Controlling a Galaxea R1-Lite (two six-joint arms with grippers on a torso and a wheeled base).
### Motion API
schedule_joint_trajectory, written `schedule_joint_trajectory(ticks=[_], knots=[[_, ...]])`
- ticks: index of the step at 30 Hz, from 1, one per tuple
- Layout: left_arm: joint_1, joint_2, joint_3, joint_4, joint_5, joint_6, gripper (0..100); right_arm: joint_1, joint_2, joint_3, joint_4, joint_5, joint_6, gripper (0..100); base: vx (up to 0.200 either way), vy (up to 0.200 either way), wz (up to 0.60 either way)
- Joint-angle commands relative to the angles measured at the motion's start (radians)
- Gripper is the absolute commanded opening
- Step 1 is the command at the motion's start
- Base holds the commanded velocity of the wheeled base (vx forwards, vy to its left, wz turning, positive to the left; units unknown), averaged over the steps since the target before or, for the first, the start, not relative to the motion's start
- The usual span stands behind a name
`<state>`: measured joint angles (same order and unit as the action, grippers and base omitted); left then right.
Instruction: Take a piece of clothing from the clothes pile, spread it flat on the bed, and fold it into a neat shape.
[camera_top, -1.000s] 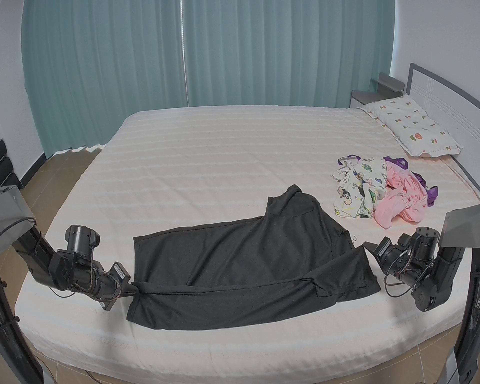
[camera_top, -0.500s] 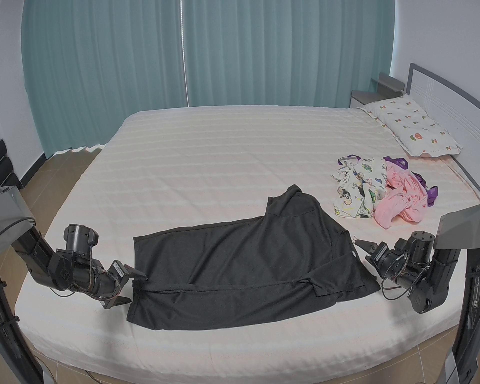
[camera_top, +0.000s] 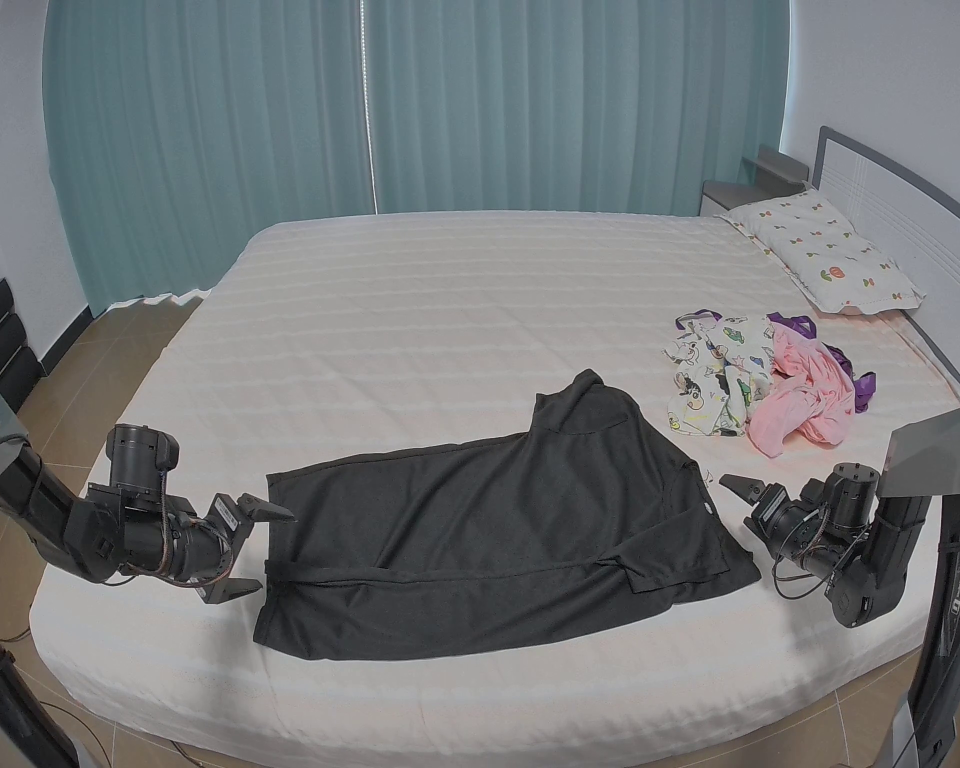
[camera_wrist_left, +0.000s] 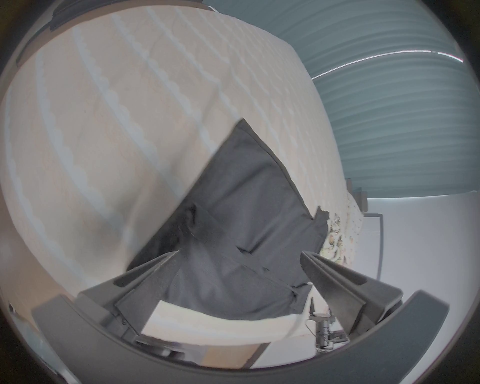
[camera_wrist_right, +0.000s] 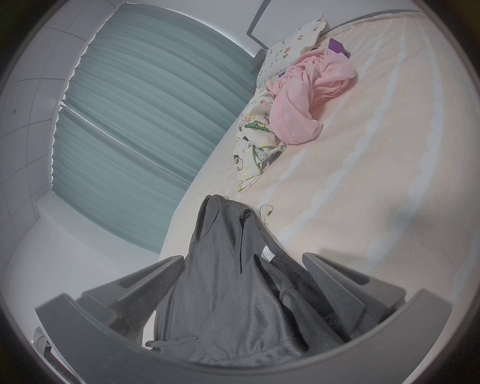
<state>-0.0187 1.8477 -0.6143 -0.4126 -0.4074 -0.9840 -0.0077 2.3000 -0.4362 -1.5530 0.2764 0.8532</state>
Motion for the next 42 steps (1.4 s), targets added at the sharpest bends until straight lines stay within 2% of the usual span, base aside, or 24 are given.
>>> schedule_joint_trajectory(ticks=[1,8,15,19,23,28,33,38,39,42], knots=[[-0.101,-0.071,0.028,-0.055,0.001,-0.1,100,0.003,-0.024,0.025,-0.012,0.0,0.004,100,0.0,0.0,0.0],[-0.113,0.1,0.044,-0.278,0.065,-0.14,100,0.005,-0.033,0.057,-0.012,0.0,0.004,100,0.0,0.0,0.0],[-0.153,0.13,0.053,-0.281,0.068,-0.143,100,0.04,-0.028,0.07,-0.01,0.0,0.024,100,0.0,0.0,0.0],[-0.208,0.176,0.039,-0.308,0.137,-0.147,100,0.075,-0.028,0.076,-0.012,-0.02,0.029,100,0.0,0.0,0.0],[-0.227,0.194,0.039,-0.334,0.151,-0.162,100,0.081,-0.014,0.074,-0.012,-0.04,0.032,100,0.0,0.0,0.0],[-0.227,0.219,0.039,-0.37,0.156,-0.17,100,0.083,-0.014,0.074,-0.012,-0.04,0.03,100,0.0,0.0,0.0],[-0.222,0.243,0.039,-0.402,0.196,-0.171,100,0.083,-0.013,0.076,-0.012,-0.04,0.032,100,0.0,0.0,0.0],[-0.208,0.268,0.045,-0.496,0.26,-0.176,100,0.083,-0.011,0.076,-0.012,-0.04,0.032,100,0.0,0.0,0.0],[-0.196,0.271,0.054,-0.565,0.274,-0.197,100,0.083,-0.011,0.076,-0.012,-0.04,0.032,100,0.0,0.0,0.0],[-0.191,0.285,0.076,-0.655,0.28,-0.228,100,0.083,-0.011,0.076,-0.012,-0.04,0.032,100,0.0,0.0,0.0]])
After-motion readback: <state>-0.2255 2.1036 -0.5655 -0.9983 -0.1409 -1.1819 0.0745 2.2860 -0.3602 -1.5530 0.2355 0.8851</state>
